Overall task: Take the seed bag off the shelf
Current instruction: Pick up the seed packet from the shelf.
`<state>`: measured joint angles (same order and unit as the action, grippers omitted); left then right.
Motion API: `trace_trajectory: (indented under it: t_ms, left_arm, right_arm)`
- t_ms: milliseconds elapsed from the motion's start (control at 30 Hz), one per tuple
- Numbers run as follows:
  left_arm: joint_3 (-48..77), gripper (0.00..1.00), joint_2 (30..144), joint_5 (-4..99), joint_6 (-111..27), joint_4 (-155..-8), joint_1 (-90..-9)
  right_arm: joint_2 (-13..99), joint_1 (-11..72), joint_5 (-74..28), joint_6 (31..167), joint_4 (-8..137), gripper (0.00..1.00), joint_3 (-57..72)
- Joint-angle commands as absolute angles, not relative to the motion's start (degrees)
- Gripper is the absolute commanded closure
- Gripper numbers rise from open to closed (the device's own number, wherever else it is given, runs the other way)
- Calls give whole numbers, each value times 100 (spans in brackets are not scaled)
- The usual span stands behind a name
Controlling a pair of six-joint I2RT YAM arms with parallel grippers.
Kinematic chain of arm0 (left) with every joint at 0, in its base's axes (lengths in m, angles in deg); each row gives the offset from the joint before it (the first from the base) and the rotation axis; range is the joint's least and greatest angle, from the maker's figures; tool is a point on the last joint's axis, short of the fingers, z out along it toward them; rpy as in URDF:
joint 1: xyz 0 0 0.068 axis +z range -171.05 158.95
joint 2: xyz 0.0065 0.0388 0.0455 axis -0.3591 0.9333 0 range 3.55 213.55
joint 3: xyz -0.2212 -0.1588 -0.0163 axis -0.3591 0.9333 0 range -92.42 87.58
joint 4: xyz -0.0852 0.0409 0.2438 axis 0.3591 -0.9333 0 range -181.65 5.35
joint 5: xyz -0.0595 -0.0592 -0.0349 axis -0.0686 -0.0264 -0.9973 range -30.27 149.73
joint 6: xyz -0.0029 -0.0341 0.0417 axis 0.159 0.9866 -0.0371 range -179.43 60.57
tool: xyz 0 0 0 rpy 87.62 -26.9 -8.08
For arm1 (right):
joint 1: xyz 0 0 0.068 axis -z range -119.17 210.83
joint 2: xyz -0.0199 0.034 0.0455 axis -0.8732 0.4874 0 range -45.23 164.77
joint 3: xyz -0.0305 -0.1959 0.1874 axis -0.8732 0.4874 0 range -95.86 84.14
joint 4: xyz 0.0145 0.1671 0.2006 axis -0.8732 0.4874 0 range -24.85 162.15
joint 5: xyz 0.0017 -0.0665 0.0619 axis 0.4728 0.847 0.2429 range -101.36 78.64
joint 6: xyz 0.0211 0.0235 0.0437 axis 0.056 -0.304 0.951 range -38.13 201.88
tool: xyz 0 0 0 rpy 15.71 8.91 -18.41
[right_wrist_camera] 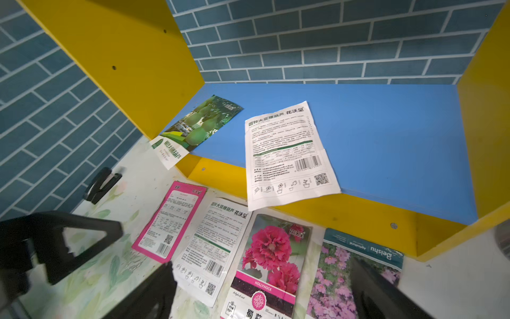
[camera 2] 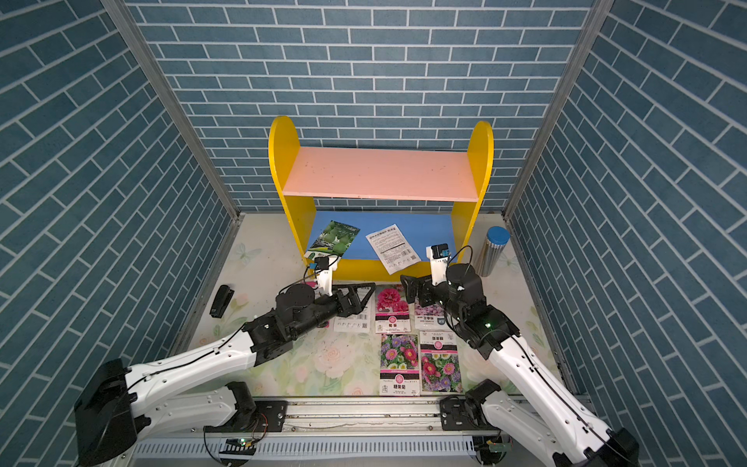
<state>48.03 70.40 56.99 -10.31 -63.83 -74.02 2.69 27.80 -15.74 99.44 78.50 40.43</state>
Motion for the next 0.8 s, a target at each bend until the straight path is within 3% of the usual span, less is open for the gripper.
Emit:
trace_trajectory:
  t_ms: [0, 767]
  left_arm:
    - [4548, 3, 7425, 5095, -836, -5615, -7352]
    - [3698, 10, 9588, 4736, -66, -5038, -6713]
  right_arm:
    - [63, 2788, -1878, 9934, 7876, 0, 4230]
    - [-615, 2797, -1672, 9963, 8453, 1, 4107]
